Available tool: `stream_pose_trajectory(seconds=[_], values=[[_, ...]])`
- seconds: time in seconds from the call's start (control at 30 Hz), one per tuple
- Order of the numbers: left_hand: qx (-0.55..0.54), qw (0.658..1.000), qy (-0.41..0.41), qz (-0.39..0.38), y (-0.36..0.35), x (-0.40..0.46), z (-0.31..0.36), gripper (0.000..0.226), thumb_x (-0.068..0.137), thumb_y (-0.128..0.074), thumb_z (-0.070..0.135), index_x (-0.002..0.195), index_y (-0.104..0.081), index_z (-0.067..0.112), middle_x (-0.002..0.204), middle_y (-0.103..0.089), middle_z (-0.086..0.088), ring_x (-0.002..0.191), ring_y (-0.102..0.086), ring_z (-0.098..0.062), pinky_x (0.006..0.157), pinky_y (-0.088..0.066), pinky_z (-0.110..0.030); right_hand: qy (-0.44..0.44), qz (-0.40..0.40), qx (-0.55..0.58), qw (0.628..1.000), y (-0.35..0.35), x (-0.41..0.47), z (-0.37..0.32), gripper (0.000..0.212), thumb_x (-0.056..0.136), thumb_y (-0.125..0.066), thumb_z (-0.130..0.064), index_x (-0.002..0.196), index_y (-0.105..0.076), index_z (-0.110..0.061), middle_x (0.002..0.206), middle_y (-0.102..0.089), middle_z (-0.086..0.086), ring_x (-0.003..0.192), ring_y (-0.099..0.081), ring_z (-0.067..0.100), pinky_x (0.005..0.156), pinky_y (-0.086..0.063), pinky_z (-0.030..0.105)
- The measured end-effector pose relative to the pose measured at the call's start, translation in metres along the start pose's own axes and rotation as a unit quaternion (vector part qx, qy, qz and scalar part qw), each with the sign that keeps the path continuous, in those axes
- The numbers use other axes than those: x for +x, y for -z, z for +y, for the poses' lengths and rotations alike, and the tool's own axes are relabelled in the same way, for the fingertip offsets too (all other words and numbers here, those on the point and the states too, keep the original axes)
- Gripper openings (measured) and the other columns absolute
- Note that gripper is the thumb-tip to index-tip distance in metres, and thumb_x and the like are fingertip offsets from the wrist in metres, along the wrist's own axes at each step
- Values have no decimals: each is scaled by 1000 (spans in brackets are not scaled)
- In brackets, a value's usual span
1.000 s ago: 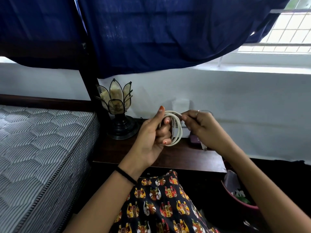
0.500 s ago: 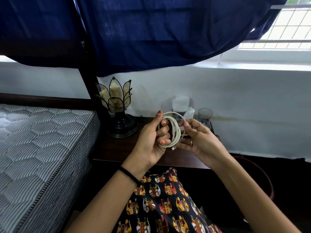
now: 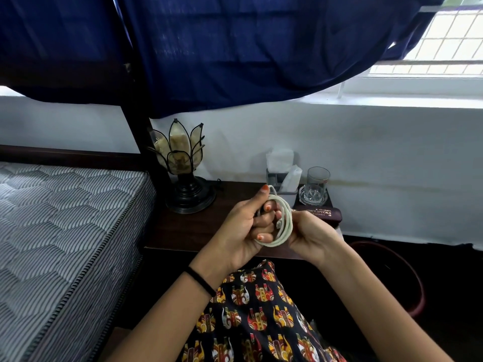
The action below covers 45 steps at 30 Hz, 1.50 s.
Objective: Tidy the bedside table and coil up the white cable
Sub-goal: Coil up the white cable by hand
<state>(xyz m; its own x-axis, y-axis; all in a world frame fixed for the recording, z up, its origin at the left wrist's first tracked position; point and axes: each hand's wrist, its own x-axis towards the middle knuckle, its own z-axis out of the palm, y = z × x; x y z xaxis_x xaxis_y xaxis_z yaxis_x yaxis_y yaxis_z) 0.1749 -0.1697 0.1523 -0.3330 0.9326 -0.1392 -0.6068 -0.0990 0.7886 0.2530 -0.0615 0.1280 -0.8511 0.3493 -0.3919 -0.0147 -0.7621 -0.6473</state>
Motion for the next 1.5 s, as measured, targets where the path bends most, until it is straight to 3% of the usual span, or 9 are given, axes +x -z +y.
stream_pose_trajectory(seconds=[0.1,0.33,0.5,0.7,0.97,1.13,1.3,1.4,1.5], values=[[73,997,-4,6,-4,-1,-2,37,87,-50,43,64,-43,15,39,-30,10,30,-20,0,31,-22,-12,-37,-17,-30,999,0,-1,6,42,94,-38,0,69,-72,-4,71,-63,11,65,-65,22,46,-58,34],[60,997,-18,47,2,0,-3,39,94,-45,38,63,-44,15,42,-22,10,31,-17,-2,33,-21,-14,-65,5,-42,997,13,-10,10,27,87,-54,-13,74,-76,-9,71,-69,5,60,-64,12,52,-53,17],[4,999,-8,50,9,0,-4,39,93,-45,38,62,-46,15,42,-23,9,31,-19,-1,32,-23,-12,-21,-60,-4,998,26,-15,9,34,80,-58,-2,113,-67,0,97,-69,11,80,-67,15,67,-58,19],[-24,999,19,15,6,1,-9,40,88,-45,43,60,-48,15,41,-23,9,33,-28,-3,30,-29,-12,42,-102,-15,994,26,-18,10,37,75,-56,9,110,-68,1,97,-71,12,80,-70,16,81,-56,26],[0,1000,12,12,5,2,-6,46,94,-36,47,62,-45,15,42,-24,8,31,-22,-2,32,-26,-13,94,-17,-67,993,21,-20,10,15,78,-56,9,92,-59,6,72,-71,10,63,-70,14,60,-59,21],[11,999,8,46,8,4,-11,49,96,-33,48,62,-45,15,43,-22,7,31,-17,-3,35,-25,-13,143,1,-179,974,18,-25,15,7,89,-57,-1,91,-63,-4,73,-72,6,66,-69,15,64,-58,27],[-10,996,-12,87,10,9,-7,47,95,-36,47,64,-44,14,42,-27,7,33,-25,-4,32,-27,-14,195,14,-204,959,10,-33,29,23,96,-49,-19,101,-71,-25,95,-74,2,88,-67,16,74,-51,29],[-12,993,-25,116,12,11,-3,46,95,-39,47,64,-45,13,41,-29,7,32,-29,-5,30,-29,-15,274,0,-227,935,7,-38,41,47,92,-57,-25,133,-42,-42,108,-72,1,100,-67,16,85,-53,34],[22,988,-27,150,11,12,-2,45,93,-44,48,66,-49,12,46,-38,3,34,-37,-8,31,-32,-15,364,-25,-396,843,2,-41,46,61,87,-65,-17,134,-39,-46,115,-66,-3,102,-66,17,88,-56,38]])
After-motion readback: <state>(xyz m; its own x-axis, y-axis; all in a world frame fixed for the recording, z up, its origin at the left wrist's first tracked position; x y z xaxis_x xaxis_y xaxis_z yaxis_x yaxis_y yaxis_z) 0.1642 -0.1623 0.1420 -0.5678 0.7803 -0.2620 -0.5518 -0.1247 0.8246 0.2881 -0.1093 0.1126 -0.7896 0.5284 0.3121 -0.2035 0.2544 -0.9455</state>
